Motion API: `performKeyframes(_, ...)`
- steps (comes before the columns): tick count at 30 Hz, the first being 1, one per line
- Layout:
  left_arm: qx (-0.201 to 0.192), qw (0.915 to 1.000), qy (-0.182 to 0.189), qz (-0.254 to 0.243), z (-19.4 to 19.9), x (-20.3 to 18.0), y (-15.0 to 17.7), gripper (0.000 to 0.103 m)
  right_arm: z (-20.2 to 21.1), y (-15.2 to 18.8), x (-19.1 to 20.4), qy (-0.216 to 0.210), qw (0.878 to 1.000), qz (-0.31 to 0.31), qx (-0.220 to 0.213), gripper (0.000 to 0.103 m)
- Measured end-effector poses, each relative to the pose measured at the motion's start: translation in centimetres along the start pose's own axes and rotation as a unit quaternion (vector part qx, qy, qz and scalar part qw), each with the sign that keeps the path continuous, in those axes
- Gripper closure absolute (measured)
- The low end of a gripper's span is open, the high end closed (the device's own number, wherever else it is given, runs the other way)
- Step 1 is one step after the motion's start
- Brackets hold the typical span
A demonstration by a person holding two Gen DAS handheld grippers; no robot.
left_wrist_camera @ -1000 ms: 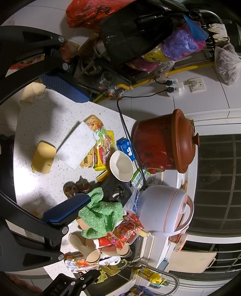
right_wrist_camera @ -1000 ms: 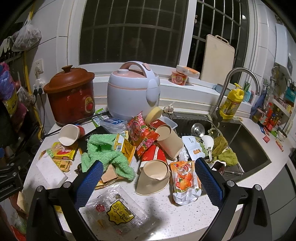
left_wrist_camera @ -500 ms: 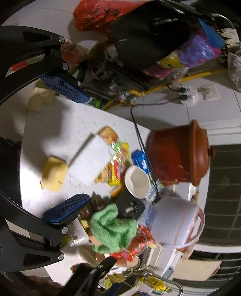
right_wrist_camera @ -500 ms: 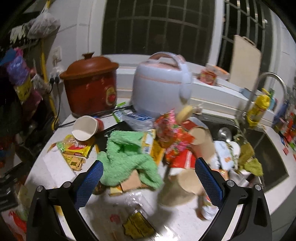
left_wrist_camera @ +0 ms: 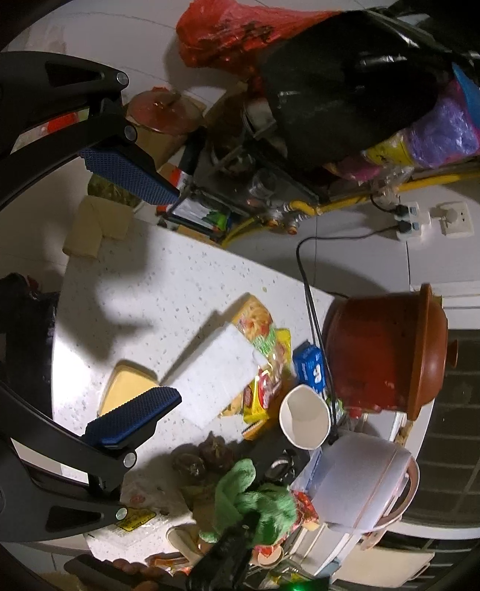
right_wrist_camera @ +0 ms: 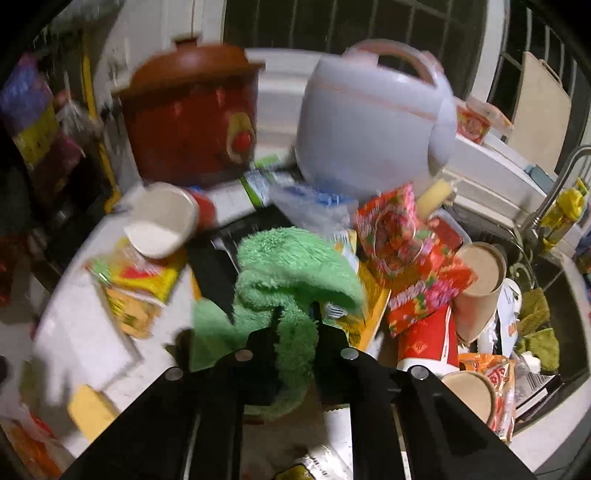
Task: Collect trash
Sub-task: 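Grasp the green towel with the right tool while the left tool grasps the red-white paper cup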
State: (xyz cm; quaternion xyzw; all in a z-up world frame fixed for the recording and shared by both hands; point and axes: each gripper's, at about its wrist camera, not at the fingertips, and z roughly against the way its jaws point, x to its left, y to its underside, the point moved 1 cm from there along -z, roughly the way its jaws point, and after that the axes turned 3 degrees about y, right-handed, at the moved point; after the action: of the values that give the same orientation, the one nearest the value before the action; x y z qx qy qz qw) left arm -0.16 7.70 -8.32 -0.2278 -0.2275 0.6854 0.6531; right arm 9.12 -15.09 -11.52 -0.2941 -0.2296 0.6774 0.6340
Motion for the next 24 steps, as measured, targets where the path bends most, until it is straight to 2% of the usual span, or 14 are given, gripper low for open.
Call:
performKeyframes(6, -0.039, 0.9968, 0.042, -0.057, -1.9, -3.0, -2.6, 0.007, 5.6, -1.4, -2.4, -0.034, 0.997, -0.028, -0.060, 0.091)
performKeyframes(10, -0.064, 0.9918, 0.082, -0.074, -4.8, -5.2, -7.0, 0.007, 10.1, -2.5, -4.3, -0.053, 0.992, -0.048, -0.105, 0.091)
performKeyframes(13, -0.068, 0.9895, 0.100, -0.078, -7.3, -6.3, -10.3, 0.008, 12.5, -2.6, -5.5, -0.061, 0.989, -0.055, -0.120, 0.091)
performKeyframes(16, -0.054, 0.9872, 0.106, -0.107, -9.8, -7.6, -12.2, 0.011, 13.8, -2.5, -6.2, -0.065, 0.988, -0.060, -0.127, 0.091)
performKeyframes(17, -0.042, 0.9858, 0.111, -0.119, -10.7, -8.0, -12.5, 0.015, 14.0, -2.3, -6.4, -0.065, 0.988, -0.061, -0.128, 0.091)
performKeyframes(18, -0.027, 0.9852, 0.110, -0.128, -11.8, -8.3, -12.7, 0.031, 14.1, -2.2, -6.5, -0.063, 0.988, -0.063, -0.129, 0.091)
performKeyframes(19, -0.009, 0.9846, 0.112, -0.133, -12.9, -8.4, -12.8, 0.039, 14.1, -2.1, -6.6, -0.064, 0.988, -0.065, -0.128, 0.091)
performKeyframes(20, 0.009, 0.9841, 0.119, -0.132, -13.8, -8.4, -12.8, 0.053, 14.1, -2.0, -6.7, -0.064, 0.988, -0.068, -0.126, 0.091)
performKeyframes(21, 0.026, 0.9839, 0.126, -0.124, -14.8, -8.2, -12.9, 0.063, 14.0, -1.9, -6.8, -0.065, 0.988, -0.071, -0.125, 0.091)
performKeyframes(22, 0.035, 0.9836, 0.134, -0.116, -15.5, -7.9, -13.0, 0.068, 13.9, -1.7, -7.0, -0.066, 0.987, -0.074, -0.124, 0.091)
performKeyframes(24, 0.035, 0.9834, 0.140, -0.110, -15.9, -7.5, -13.1, 0.090, 13.6, -1.6, -7.1, -0.064, 0.988, -0.076, -0.122, 0.091)
